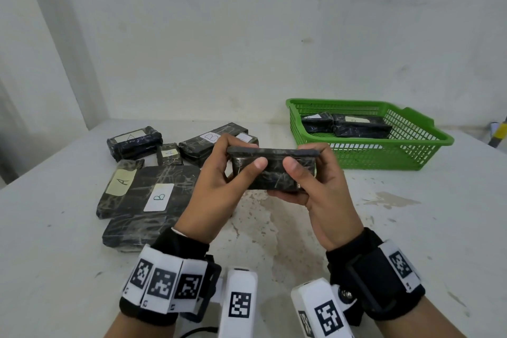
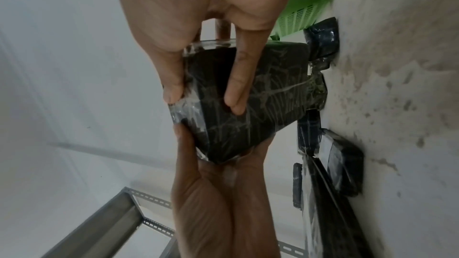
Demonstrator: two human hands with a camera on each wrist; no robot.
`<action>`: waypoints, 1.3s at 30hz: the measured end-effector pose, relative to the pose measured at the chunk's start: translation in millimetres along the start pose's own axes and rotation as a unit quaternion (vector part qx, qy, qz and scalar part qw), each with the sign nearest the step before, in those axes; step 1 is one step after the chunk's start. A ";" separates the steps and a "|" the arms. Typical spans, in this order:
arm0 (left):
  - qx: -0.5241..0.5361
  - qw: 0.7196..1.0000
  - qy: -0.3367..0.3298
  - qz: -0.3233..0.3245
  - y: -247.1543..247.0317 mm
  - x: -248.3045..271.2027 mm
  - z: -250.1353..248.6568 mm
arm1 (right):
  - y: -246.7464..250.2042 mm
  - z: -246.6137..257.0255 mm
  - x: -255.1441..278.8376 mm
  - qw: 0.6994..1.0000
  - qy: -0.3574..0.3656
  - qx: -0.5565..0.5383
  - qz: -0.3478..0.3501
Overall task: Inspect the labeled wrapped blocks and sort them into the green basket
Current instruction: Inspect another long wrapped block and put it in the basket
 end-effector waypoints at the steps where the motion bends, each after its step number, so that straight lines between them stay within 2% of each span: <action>1: -0.004 1.000 -0.001 -0.006 1.1 0.2 0.9 | -0.2 -1.7 -0.4 1.000 -0.007 0.002 0.003; 6: 0.018 1.000 0.002 -0.020 3.5 -1.1 4.5 | -4.1 -2.0 -1.5 0.999 -0.019 0.001 0.040; 11: 0.056 0.998 0.015 0.013 2.2 -1.5 8.2 | -5.4 -5.6 -1.1 0.998 -0.027 -0.037 0.039; 13: 0.055 0.998 0.017 0.005 2.9 -1.8 9.5 | -4.0 -6.0 -1.8 0.998 -0.035 -0.032 0.038; 19: 0.068 0.998 0.018 -0.001 6.3 -1.9 7.5 | -8.4 -0.5 -2.3 0.995 -0.026 -0.015 0.092; 26: 0.106 0.993 0.030 0.044 0.7 -3.2 5.4 | -1.4 6.3 -6.1 0.997 -0.018 -0.041 0.061; 29: 0.079 0.996 0.020 0.021 5.5 -4.9 4.5 | -1.3 7.3 -6.7 0.997 -0.016 -0.028 0.070; 32: 0.047 0.998 0.013 -0.030 18.2 -5.8 5.6 | 0.8 3.1 -7.4 0.995 -0.029 0.014 0.093; 35: 0.054 0.994 0.029 -0.087 38.5 -6.6 11.6 | 9.6 -3.5 -9.8 0.989 -0.055 0.088 0.105; 39: 0.057 0.986 0.026 -0.152 58.0 -5.8 11.7 | 20.1 -10.7 -12.1 0.976 -0.078 0.184 0.089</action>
Point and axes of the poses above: each hand's wrist, its own x-axis away from the middle knuckle, its own y-axis out of the back of the hand, z = x × y, the point moved 10 cm from there along -x, towards the middle knuckle, and after that the axes turned 4 degrees about x, right-handed, at the moved point
